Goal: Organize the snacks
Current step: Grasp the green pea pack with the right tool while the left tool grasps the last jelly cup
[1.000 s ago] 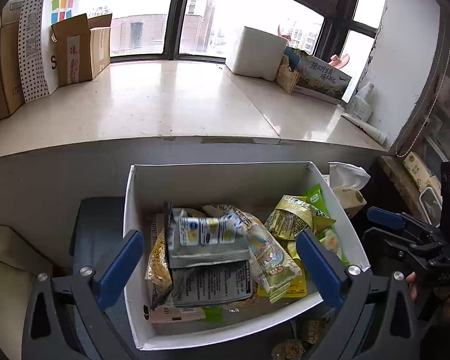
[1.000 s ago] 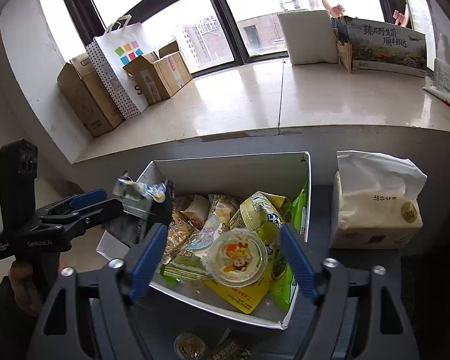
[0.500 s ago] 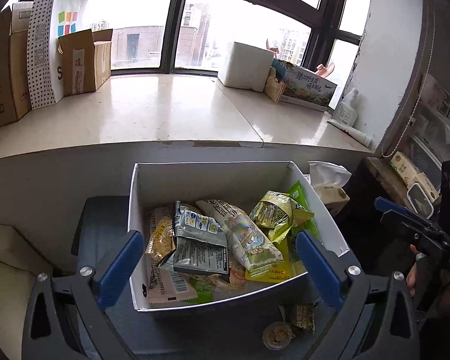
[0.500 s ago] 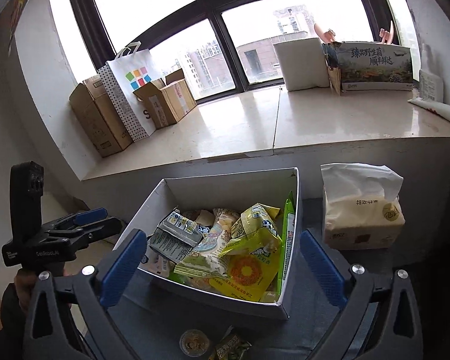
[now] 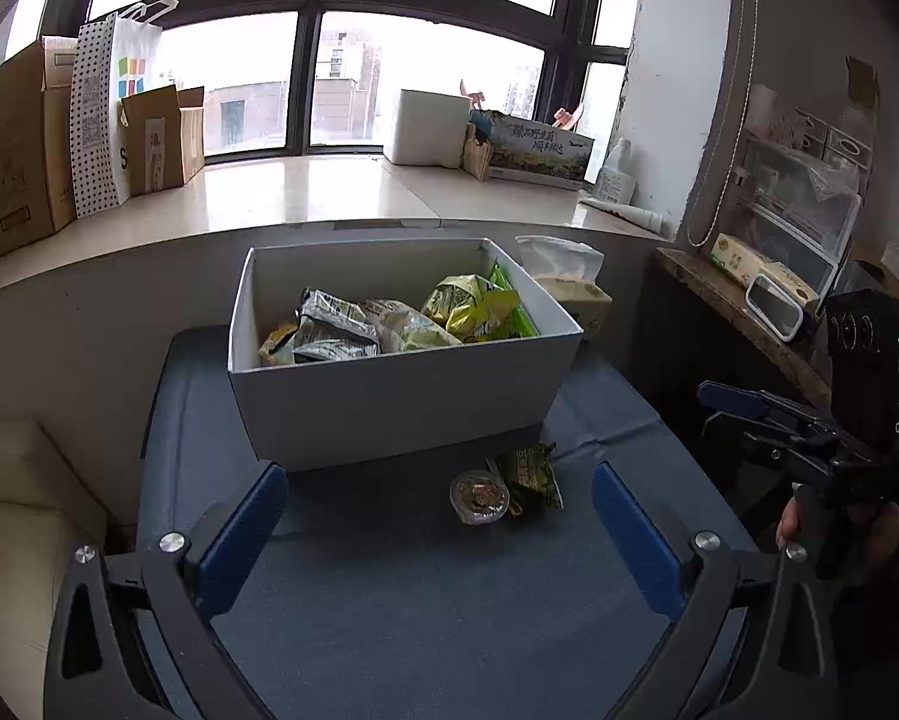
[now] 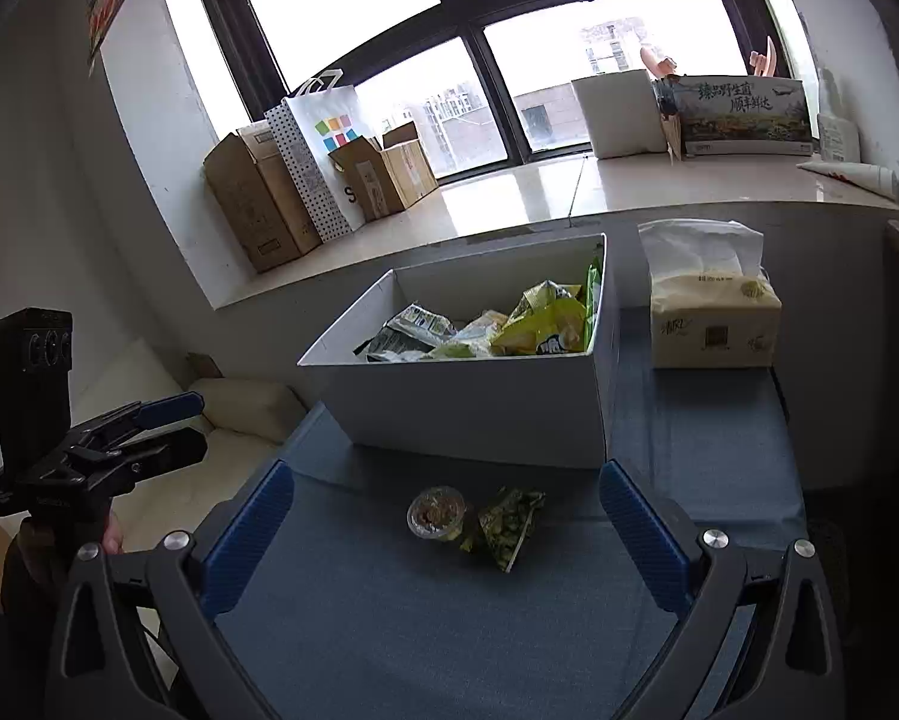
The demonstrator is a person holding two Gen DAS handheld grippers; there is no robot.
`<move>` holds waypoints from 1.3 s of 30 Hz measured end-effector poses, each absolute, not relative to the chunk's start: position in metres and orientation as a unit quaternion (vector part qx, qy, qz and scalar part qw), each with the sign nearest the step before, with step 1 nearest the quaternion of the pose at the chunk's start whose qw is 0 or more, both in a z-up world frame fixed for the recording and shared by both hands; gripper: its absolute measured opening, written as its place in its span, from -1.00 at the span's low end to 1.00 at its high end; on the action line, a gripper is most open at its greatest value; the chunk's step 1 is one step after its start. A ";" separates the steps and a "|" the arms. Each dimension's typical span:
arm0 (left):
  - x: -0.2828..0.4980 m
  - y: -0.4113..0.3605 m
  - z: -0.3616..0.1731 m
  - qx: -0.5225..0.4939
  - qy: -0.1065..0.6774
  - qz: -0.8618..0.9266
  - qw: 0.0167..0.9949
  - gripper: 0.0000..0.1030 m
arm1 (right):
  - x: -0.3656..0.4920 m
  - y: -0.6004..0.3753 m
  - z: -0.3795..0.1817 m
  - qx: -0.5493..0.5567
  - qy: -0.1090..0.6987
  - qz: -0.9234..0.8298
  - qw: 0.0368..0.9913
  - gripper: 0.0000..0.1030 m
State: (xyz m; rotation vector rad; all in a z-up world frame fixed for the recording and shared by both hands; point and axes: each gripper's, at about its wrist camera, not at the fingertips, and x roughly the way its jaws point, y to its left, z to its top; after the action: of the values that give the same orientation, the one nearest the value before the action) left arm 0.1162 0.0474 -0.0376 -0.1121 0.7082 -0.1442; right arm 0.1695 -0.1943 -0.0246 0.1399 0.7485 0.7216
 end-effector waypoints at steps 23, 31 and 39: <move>0.095 0.036 -0.070 -0.058 0.390 -0.074 0.916 1.00 | 0.201 -0.134 -0.126 -0.090 0.450 0.311 0.832 1.00; 0.092 0.046 -0.081 -0.070 0.400 -0.064 0.911 1.00 | 0.234 -0.118 -0.143 -0.092 0.474 0.301 0.822 1.00; 0.092 0.047 -0.087 -0.070 0.405 -0.064 0.909 1.00 | 0.247 -0.124 -0.149 -0.049 0.498 0.349 0.792 0.76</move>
State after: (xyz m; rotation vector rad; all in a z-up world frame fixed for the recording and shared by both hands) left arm 0.0925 0.0468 -0.0871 -0.1443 0.8357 -0.1313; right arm 0.2471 -0.1237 -0.1494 -0.1053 1.0723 0.7511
